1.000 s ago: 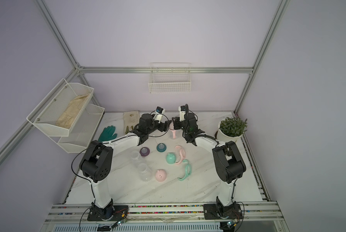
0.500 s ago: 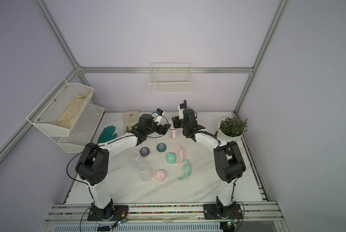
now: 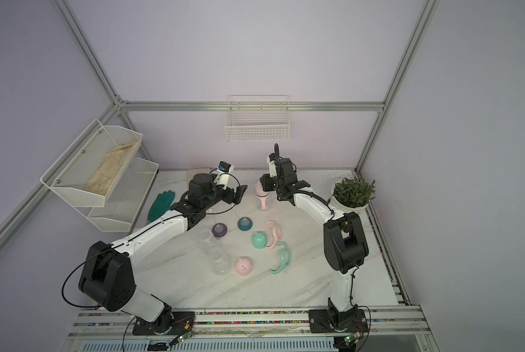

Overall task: Assemble the baby bottles
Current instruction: Close the lid on the baby bottle.

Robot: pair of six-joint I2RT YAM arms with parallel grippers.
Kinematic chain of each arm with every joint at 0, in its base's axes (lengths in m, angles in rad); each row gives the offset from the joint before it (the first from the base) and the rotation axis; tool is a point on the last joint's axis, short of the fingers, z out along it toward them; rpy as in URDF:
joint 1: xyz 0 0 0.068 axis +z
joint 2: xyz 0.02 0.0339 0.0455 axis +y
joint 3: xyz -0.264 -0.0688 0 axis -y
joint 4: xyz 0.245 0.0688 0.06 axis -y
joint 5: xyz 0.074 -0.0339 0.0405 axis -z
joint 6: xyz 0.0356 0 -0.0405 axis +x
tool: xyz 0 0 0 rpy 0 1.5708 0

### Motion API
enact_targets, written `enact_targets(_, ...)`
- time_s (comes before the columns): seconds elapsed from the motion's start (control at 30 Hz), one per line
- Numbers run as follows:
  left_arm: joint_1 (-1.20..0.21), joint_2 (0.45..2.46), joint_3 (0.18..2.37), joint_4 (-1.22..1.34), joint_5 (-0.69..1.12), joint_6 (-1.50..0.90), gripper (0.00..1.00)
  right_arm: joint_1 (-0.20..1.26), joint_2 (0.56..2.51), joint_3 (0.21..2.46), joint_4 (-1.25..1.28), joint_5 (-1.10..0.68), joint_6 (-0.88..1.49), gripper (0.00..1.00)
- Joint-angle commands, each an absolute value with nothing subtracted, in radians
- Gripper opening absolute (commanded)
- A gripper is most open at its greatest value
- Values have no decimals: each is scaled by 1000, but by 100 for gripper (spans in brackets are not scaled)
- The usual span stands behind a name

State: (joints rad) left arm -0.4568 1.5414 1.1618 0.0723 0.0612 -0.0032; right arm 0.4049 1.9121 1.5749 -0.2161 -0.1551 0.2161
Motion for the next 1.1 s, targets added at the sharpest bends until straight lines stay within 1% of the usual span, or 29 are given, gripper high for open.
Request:
enact_targets(0.0,-448,1494,1111,55,39,15,100,402,1957,1619,-388,-147,172,40)
enact_targets(0.27,-446,1478,1088,31,46,28,100,402,1946,1718,-425,-137,135,54)
enact_targets(0.33,-445,1470,1082,31,39,27,100,402,1931,1733,-428,-141,115,60)
enact_targets(0.43,-435,1452,1082,26,24,13,100,402,1901,1742,-425,-169,74,68)
enact_targets(0.53,-408,1423,1079,11,5,-1,100,403,1865,1745,-434,-206,35,73)
enact_targets(0.67,-349,1347,1064,-15,-12,-24,100,403,1814,1722,-459,-254,23,75)
enact_targets(0.8,-304,1266,1030,-46,-40,-16,100,422,1743,1638,-459,-295,24,77)
enact_targets(0.93,-291,1204,1007,-78,-106,-14,100,471,1686,1557,-458,-322,12,77)
enact_targets(1.07,-267,1161,986,-99,-121,-37,100,554,1641,1507,-501,-372,-40,77)
